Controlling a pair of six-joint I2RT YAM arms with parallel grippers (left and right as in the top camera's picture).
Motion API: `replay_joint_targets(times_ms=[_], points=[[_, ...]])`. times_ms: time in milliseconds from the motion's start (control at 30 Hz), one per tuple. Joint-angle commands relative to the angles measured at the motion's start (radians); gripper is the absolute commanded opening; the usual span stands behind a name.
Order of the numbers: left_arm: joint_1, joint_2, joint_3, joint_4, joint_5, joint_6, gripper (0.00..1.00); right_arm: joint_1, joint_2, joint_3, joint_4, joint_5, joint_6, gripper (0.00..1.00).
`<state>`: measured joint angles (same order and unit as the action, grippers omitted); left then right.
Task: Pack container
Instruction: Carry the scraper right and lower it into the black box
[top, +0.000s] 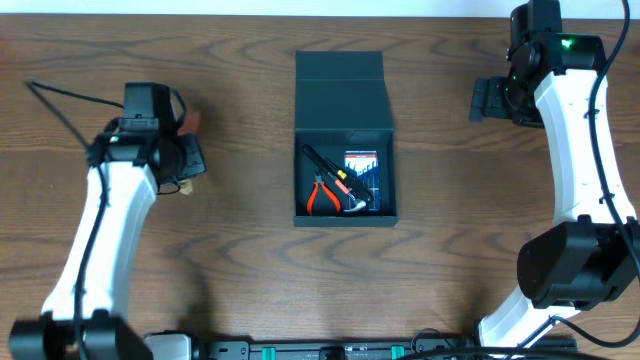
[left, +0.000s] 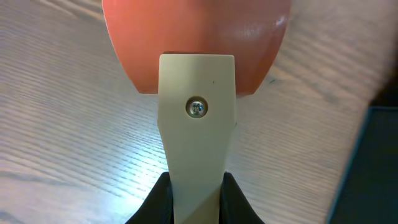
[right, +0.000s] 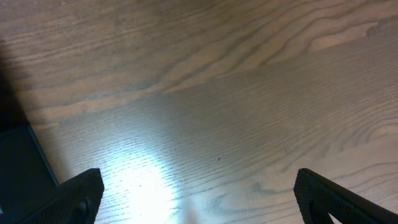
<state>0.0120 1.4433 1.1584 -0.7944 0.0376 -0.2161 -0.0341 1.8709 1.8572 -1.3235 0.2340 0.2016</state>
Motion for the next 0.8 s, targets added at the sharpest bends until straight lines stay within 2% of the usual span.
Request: replay_joint_targets(times_ms=[0,167,300,667,767], points=[[-0.001,-0.066,0.019,-0.011,-0.003,-0.002,0.06,0.002,0.000,0.000,-0.001,0.001,0.007,0.99],[-0.036,-0.133,0.019,-0.008,0.180,-0.002,0.06,0.002,0.000,0.000,-0.001,0.001,0.007,0.99],[-0.119,-0.146,0.019,0.004,0.237,0.003,0.06,0.002,0.000,0.000,-0.001,0.001,0.007,0.99],[-0.420,-0.145,0.020,0.079,0.322,0.299,0.06,0.002,0.000,0.000,-0.001,0.001,0.007,0.99],[-0.502,-0.137,0.019,0.093,0.322,0.322,0.06,0.002,0.000,0.000,-0.001,0.001,0.007,0.99]])
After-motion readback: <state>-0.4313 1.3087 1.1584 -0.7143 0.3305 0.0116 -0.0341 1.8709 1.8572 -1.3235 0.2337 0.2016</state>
